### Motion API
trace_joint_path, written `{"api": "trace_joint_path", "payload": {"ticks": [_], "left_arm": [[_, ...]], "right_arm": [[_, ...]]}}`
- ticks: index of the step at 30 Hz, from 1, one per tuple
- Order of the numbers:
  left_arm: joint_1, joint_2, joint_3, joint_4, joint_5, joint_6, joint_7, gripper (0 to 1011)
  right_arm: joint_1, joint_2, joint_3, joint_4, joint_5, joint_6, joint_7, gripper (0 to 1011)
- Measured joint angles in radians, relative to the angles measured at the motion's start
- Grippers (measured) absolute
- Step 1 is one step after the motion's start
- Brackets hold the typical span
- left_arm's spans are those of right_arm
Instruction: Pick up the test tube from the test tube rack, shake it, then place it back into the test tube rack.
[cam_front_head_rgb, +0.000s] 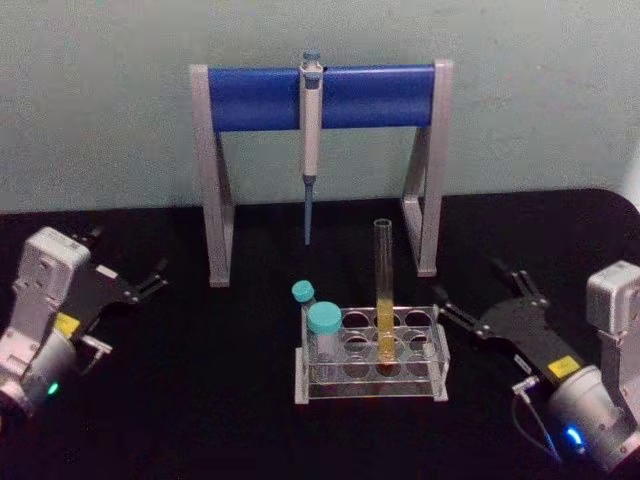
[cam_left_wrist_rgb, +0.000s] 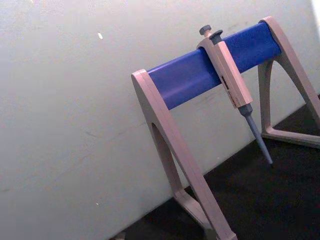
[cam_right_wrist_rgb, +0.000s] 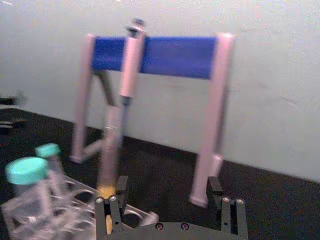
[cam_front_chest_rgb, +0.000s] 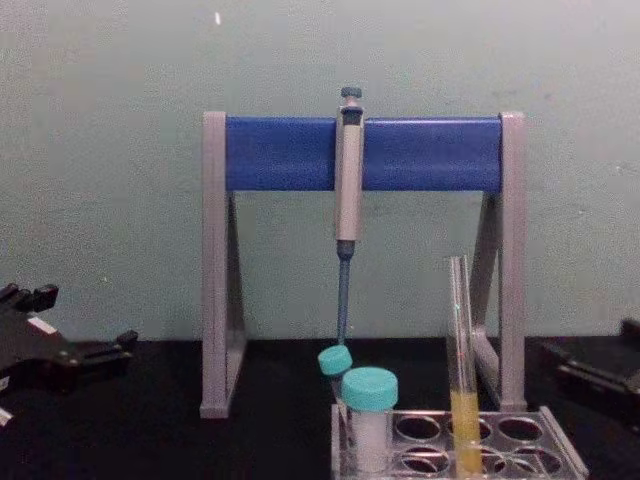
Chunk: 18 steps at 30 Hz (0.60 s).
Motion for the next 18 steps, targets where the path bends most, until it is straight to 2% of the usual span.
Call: {"api": "trace_joint_path", "payload": {"ticks": [3,8,18], "left_arm": [[0.0,0.0,0.0,0.0,0.0,0.0,0.0,1010],[0.0,0.0,0.0,0.0,0.0,0.0,0.0,1010],[0.0,0.0,0.0,0.0,0.0,0.0,0.0,1010]], "right_arm": [[-0.023,-0.03,0.021,0.018,-0.041,-0.005,-0.07,1000],[-0.036,-0.069,0.041,0.054,-0.072,-0.016,-0.132,1000],[-0.027,-0.11,0.053,0.124,-0.102,0.005,-0.147,1000]]}}
